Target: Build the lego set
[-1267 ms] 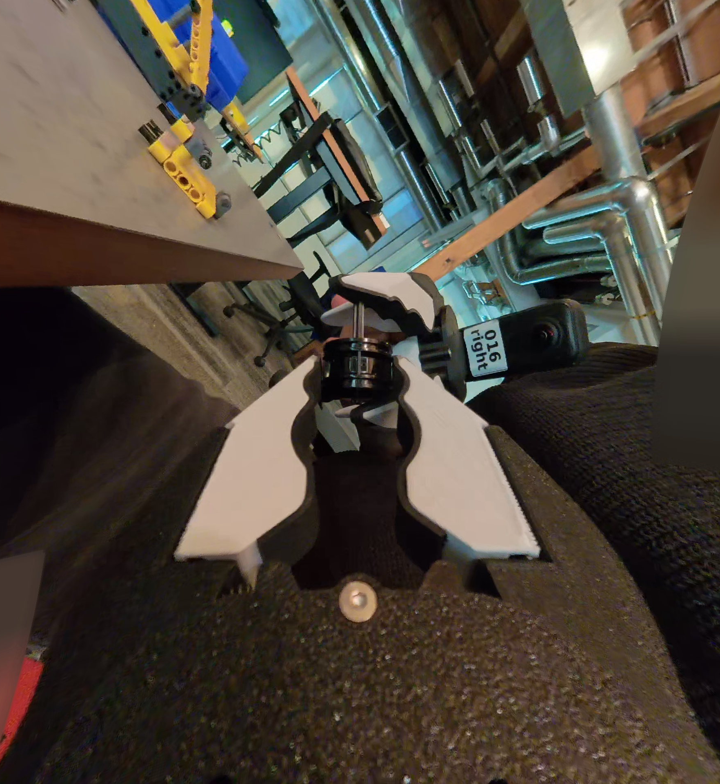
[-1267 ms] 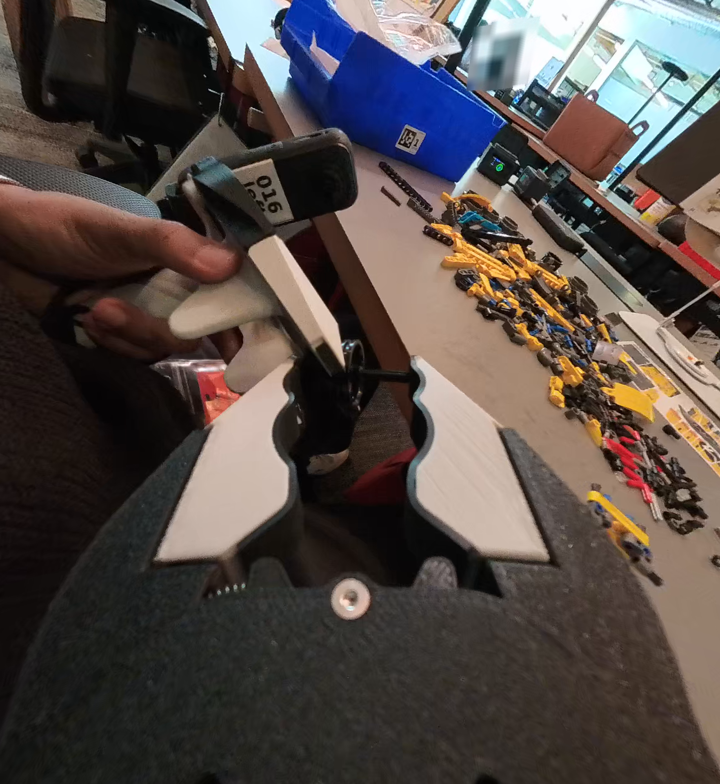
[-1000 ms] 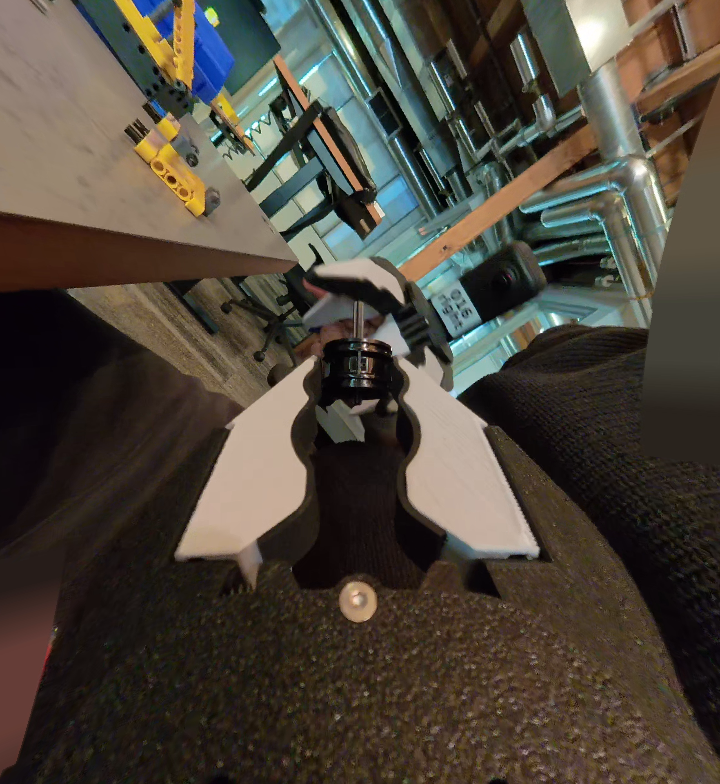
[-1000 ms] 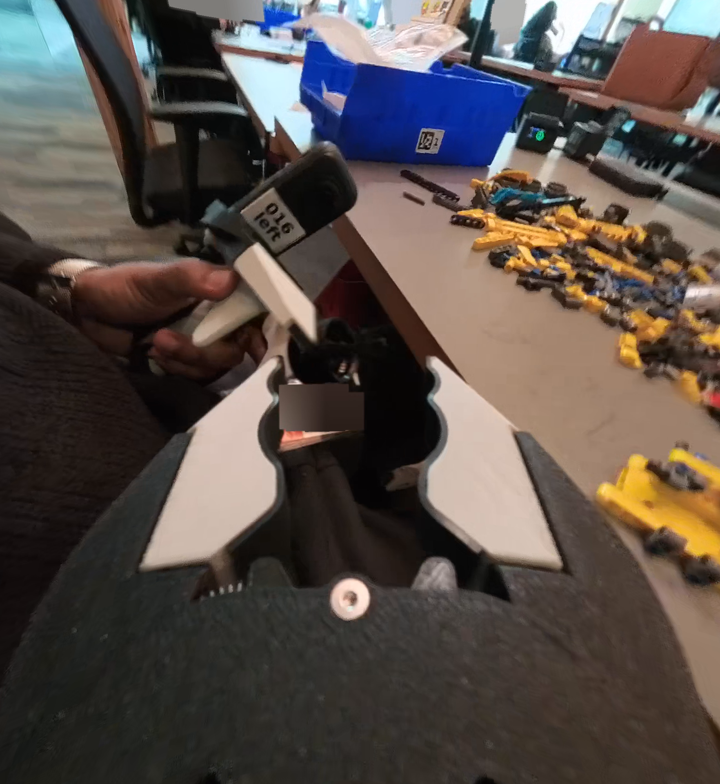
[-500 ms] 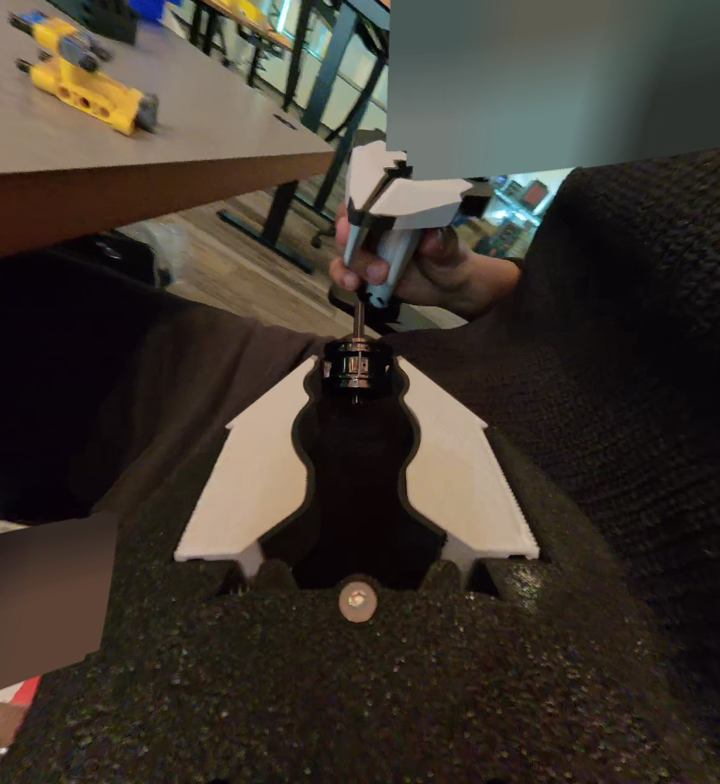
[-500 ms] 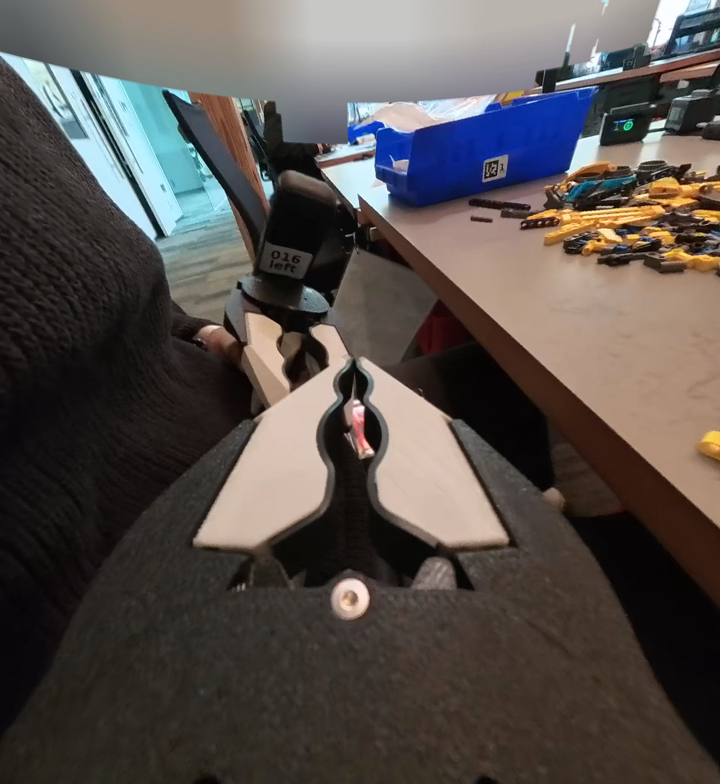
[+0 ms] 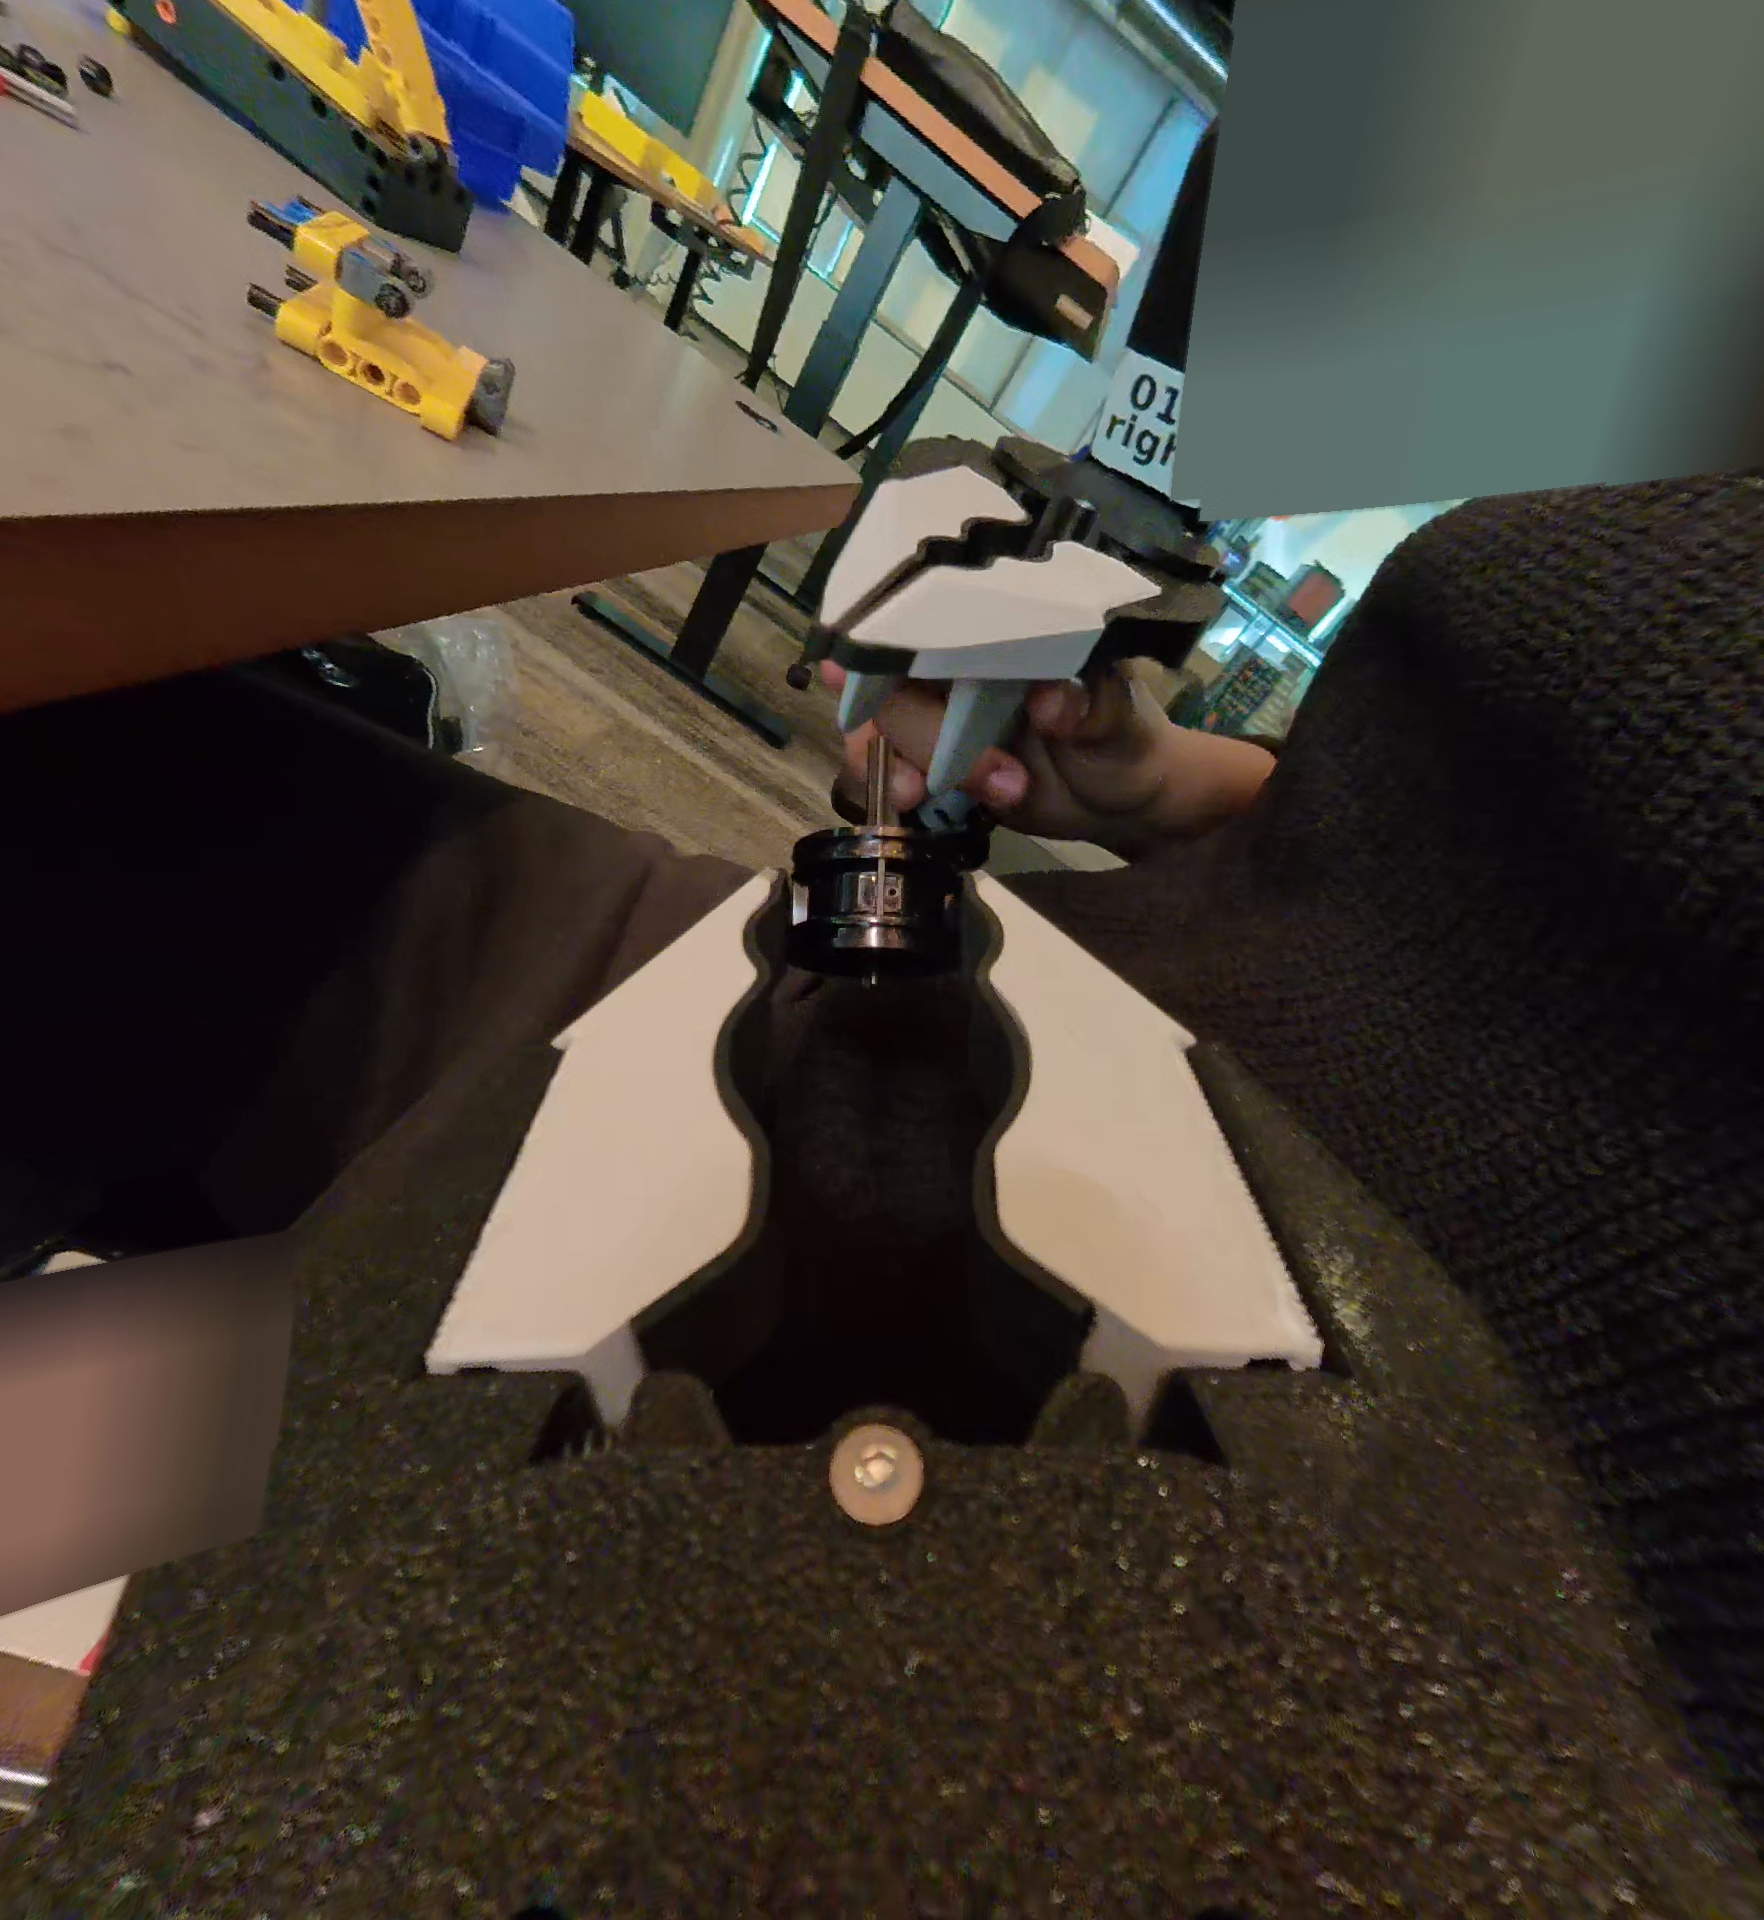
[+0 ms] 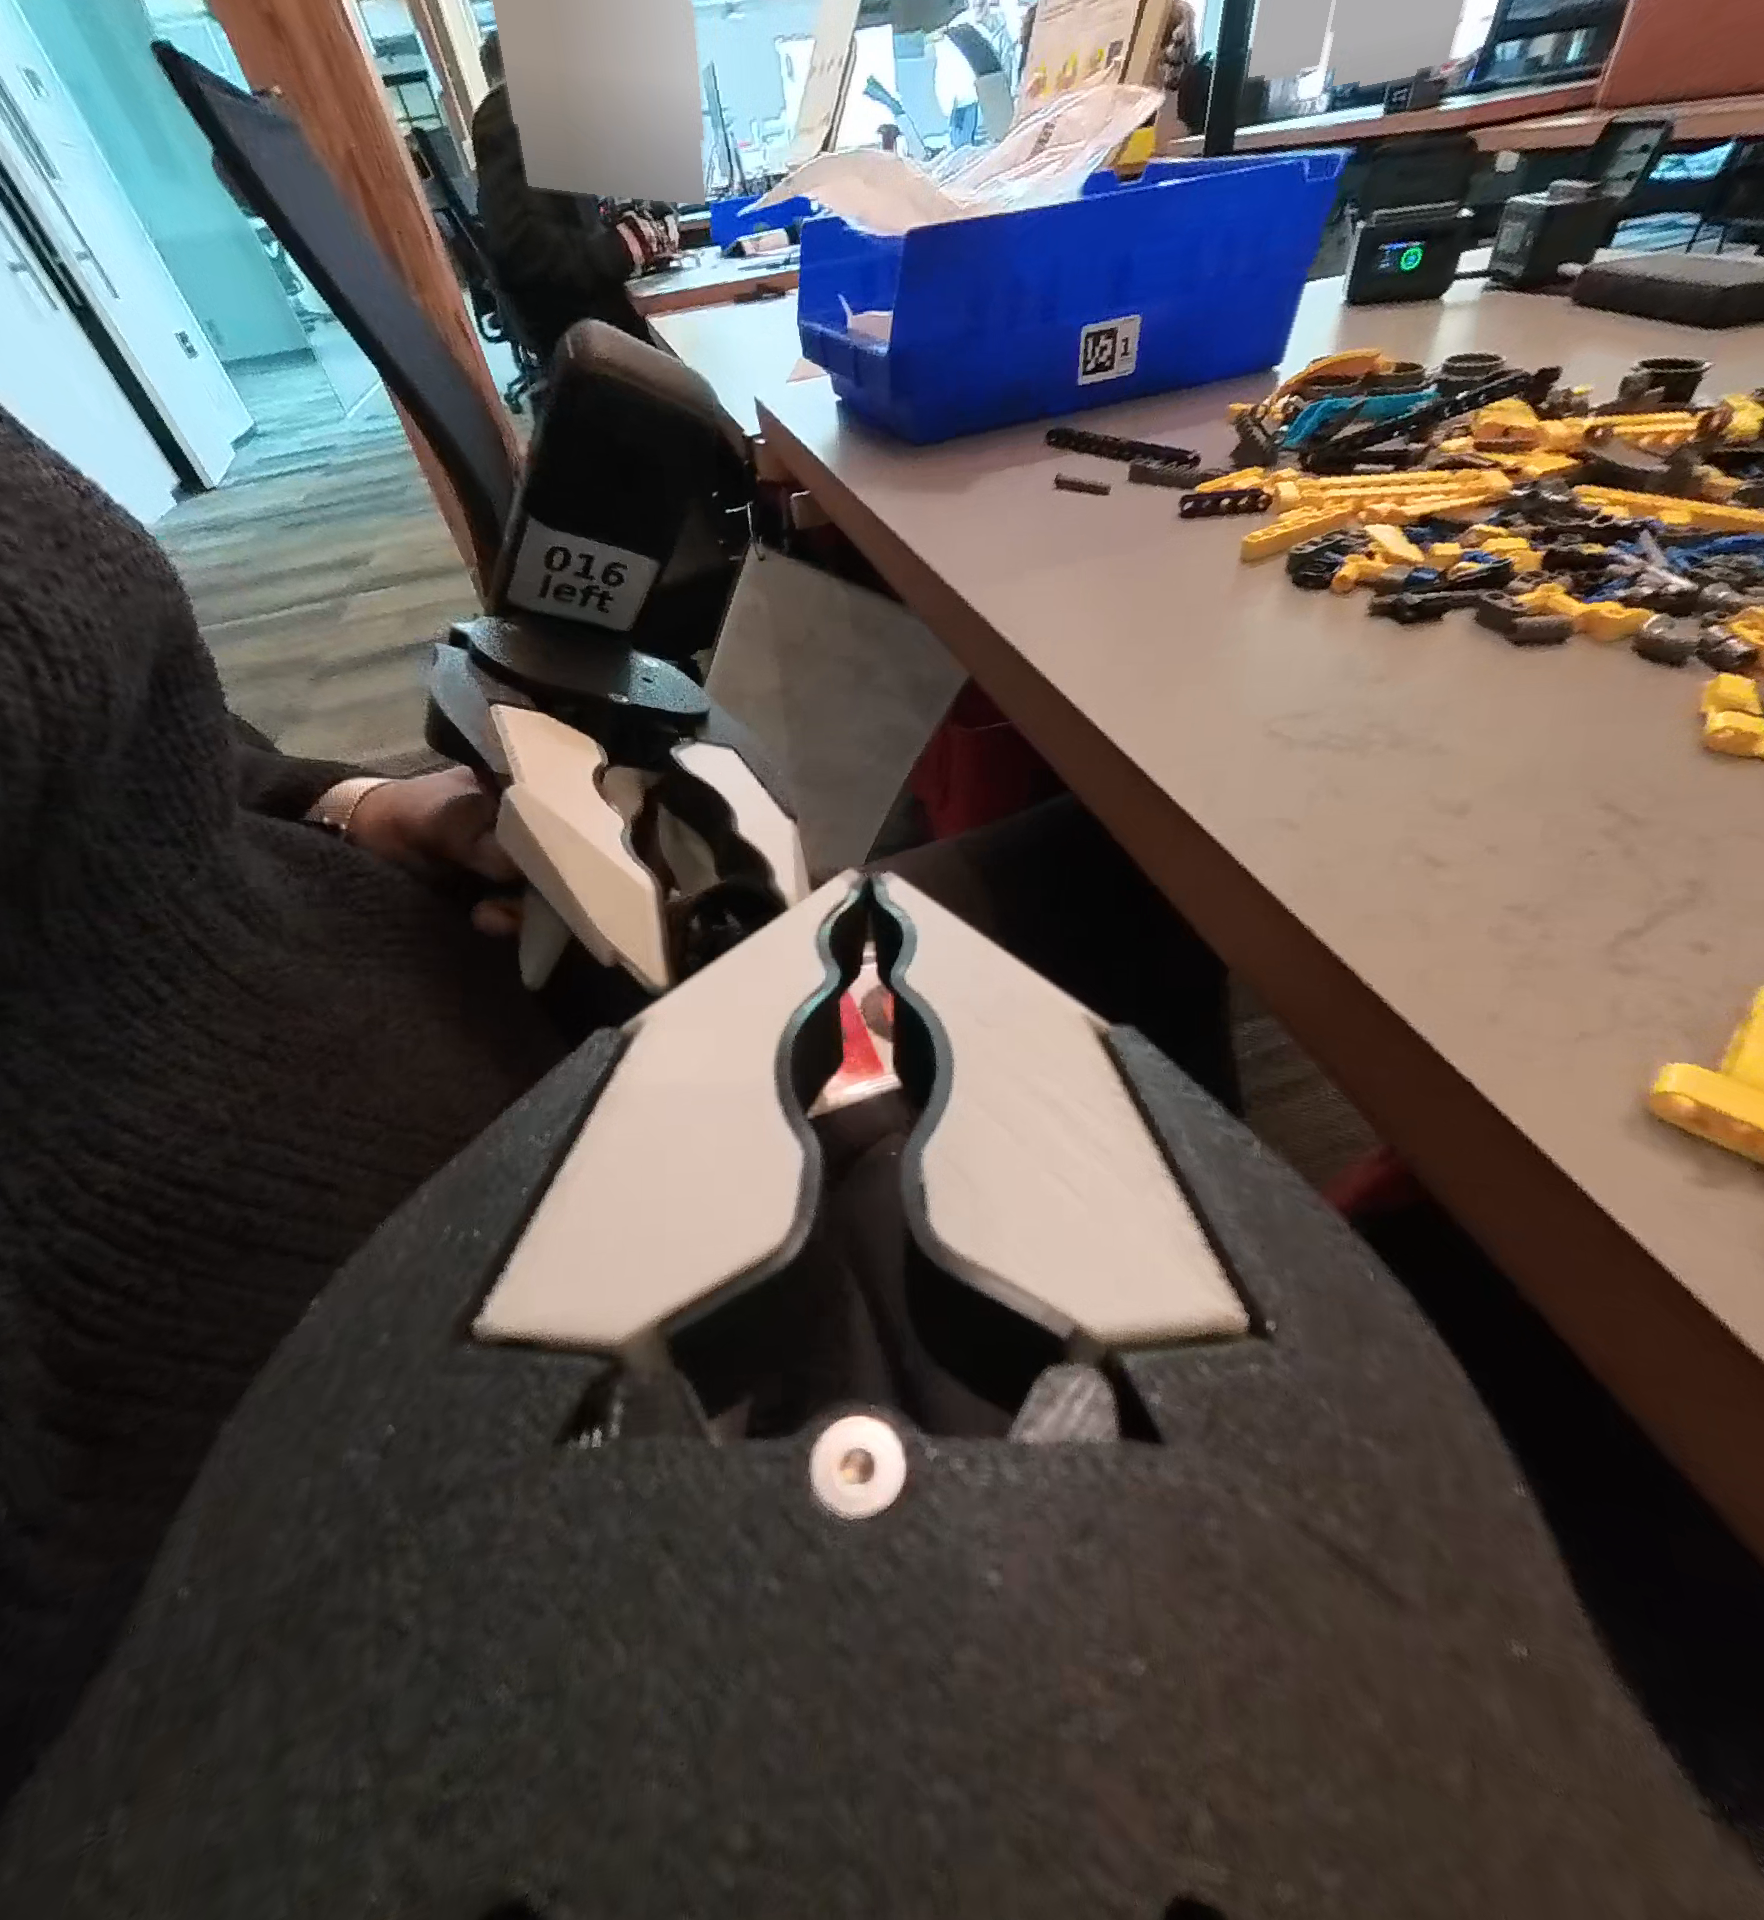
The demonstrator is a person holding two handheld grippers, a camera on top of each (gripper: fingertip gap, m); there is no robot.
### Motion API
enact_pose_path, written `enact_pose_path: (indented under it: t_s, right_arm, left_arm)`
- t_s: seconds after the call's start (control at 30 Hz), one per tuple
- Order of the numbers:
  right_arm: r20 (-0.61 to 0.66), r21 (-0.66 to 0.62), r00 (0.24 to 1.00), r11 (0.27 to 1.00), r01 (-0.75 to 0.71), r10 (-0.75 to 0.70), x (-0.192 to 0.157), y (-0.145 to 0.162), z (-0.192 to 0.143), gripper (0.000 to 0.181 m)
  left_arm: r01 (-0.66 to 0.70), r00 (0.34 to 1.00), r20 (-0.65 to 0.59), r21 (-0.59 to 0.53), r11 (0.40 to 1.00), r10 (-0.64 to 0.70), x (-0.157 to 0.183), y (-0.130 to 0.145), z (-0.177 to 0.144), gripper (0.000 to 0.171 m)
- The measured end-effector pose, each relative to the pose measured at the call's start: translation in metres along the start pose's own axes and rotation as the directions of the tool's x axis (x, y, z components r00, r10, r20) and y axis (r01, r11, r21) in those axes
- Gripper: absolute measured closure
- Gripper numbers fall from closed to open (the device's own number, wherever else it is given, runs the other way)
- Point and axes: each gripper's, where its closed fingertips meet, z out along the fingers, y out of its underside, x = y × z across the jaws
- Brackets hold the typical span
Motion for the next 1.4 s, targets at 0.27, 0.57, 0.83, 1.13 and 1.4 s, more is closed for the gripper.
enact_pose_path:
  t_s: [0.27, 0.57, 0.83, 1.13, 1.4]
  right_arm:
    - [-0.05, 0.041, 0.998, 0.999, -0.025, 0.027, -0.019, 0.005, 0.012, 0.161]
    - [-0.01, 0.104, 1.0, 0.994, -0.023, 0.024, -0.034, -0.002, 0.009, 0.137]
    - [0.03, 0.145, 0.996, 0.985, -0.09, 0.087, -0.036, -0.001, 0.011, 0.136]
    - [0.119, 0.164, 0.982, 0.972, -0.167, 0.148, -0.033, 0.002, 0.019, 0.137]
    - [0.154, 0.162, 0.974, 0.968, -0.193, 0.169, -0.029, 0.004, 0.022, 0.137]
  left_arm:
    - [0.001, 1.0, 0.026, 0.021, 1.0, -0.001, -0.004, -0.003, -0.003, 0.14]
    - [0.0, 0.999, 0.038, 0.05, 0.999, -0.002, 0.001, -0.007, -0.002, 0.14]
    - [0.043, 0.999, 0.029, 0.028, 0.999, -0.044, 0.001, 0.002, 0.005, 0.14]
    - [0.081, 0.996, 0.039, 0.004, 0.997, -0.081, -0.007, 0.008, 0.009, 0.14]
    - [0.112, 0.993, 0.039, -0.01, 0.994, -0.112, -0.012, 0.01, 0.012, 0.14]
